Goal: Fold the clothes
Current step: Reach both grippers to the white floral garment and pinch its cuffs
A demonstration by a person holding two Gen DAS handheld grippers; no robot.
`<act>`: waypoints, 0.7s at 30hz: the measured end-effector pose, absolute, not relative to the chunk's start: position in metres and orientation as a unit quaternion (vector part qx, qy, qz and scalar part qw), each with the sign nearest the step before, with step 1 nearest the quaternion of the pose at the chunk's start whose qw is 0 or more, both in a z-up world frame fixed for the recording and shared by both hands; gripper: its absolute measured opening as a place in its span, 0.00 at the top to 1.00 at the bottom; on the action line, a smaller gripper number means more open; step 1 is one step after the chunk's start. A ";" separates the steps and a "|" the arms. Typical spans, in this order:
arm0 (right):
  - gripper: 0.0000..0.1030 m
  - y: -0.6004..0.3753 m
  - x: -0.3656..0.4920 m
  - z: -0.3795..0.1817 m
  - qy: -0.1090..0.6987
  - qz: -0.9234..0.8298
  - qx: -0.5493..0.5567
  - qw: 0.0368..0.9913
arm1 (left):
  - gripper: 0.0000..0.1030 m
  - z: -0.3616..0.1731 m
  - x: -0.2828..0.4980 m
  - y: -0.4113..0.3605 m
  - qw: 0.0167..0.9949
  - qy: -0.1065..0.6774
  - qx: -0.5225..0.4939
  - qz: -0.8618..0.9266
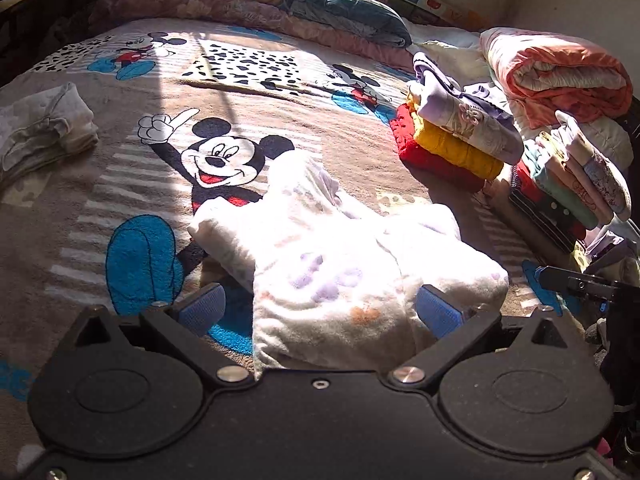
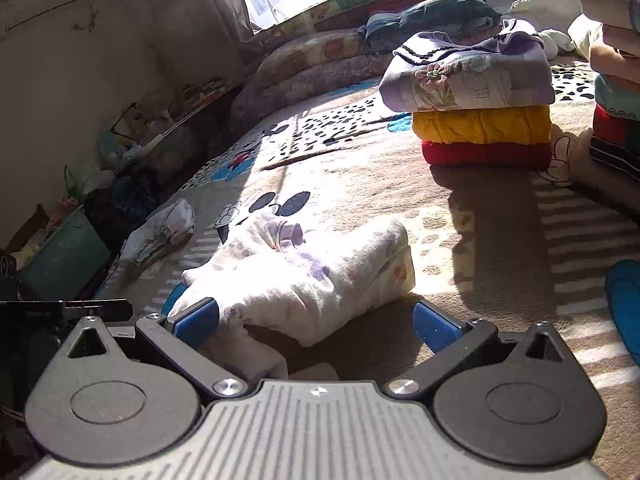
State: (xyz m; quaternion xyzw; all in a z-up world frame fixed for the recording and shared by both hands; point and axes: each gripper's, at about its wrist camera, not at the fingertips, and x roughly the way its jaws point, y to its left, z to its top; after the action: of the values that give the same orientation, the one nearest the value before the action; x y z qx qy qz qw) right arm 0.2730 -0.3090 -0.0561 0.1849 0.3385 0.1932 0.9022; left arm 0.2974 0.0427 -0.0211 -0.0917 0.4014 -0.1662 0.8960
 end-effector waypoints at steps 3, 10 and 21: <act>0.08 -0.317 0.302 -0.063 0.349 0.196 0.198 0.895 | 0.02 -0.024 0.323 0.044 0.898 0.398 -0.075 -0.170; 0.22 -0.315 0.349 -0.080 0.374 0.196 0.203 0.883 | 0.21 -0.039 0.387 0.032 0.894 0.410 -0.026 -0.180; 0.24 -0.320 0.401 -0.113 0.409 0.184 0.264 0.854 | 0.40 -0.061 0.464 0.019 0.874 0.442 -0.028 -0.198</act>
State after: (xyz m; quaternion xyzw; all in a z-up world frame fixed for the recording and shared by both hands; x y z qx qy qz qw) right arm 0.4014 -0.3195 -0.1130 0.2638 0.4095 0.1841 0.8537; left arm 0.4644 0.0190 -0.0608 -0.0276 0.4424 -0.1984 0.8742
